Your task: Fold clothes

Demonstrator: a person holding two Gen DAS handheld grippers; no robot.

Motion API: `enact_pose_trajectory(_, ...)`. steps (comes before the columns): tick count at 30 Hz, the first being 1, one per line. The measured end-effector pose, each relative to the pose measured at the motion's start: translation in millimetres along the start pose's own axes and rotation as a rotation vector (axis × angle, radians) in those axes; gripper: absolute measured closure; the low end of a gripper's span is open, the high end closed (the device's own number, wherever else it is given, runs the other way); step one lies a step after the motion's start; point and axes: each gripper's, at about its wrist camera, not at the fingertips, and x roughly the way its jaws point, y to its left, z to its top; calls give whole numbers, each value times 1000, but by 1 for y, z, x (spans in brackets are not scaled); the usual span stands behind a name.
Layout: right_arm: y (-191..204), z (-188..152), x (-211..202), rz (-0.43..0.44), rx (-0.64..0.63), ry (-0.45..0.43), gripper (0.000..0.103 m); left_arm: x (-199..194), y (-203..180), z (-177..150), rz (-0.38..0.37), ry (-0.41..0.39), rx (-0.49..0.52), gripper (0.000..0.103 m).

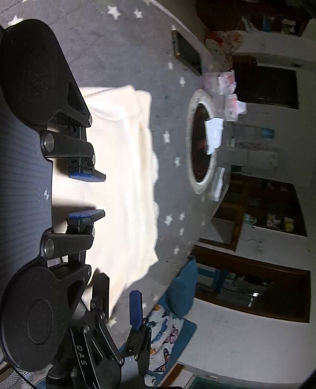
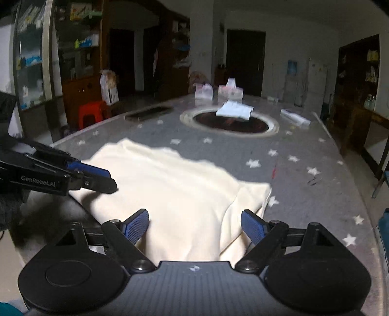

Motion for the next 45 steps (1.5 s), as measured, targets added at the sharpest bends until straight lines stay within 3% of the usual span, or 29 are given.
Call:
enact_pose_trajectory(10, -7, -17, -10, -155, -43, 24, 11, -1, 4, -9, 15, 8, -25, 68)
enact_pose_trajectory(13, -11, -14, -19, -161, -21, -4, 0, -5, 5, -7, 20, -1, -30, 66)
enact_pose_trajectory(17, -14, -14, -27, -236, -32, -37, 0, -8, 8, -9, 29, -6, -42, 65)
enact_pose_trajectory(21, -17, -24, -17, -298, -51, 19, 0, -7, 10, -13, 27, -3, -53, 64)
enact_pose_trajectory(26, -17, -24, -17, -311, -75, 29, 0, -11, 10, -9, 27, -11, -64, 60)
enact_pose_trajectory(31, -10, -9, -21, -304, -120, -16, 0, -18, 13, -6, 49, -37, -75, 57)
enact_pose_trajectory(38, 6, -11, 9, -254, -163, 23, 0, -16, 18, -12, 70, -15, -90, 56)
enact_pose_trajectory(45, 19, 8, -1, -206, -177, -37, 0, -22, 14, -14, 61, -30, -66, 49)
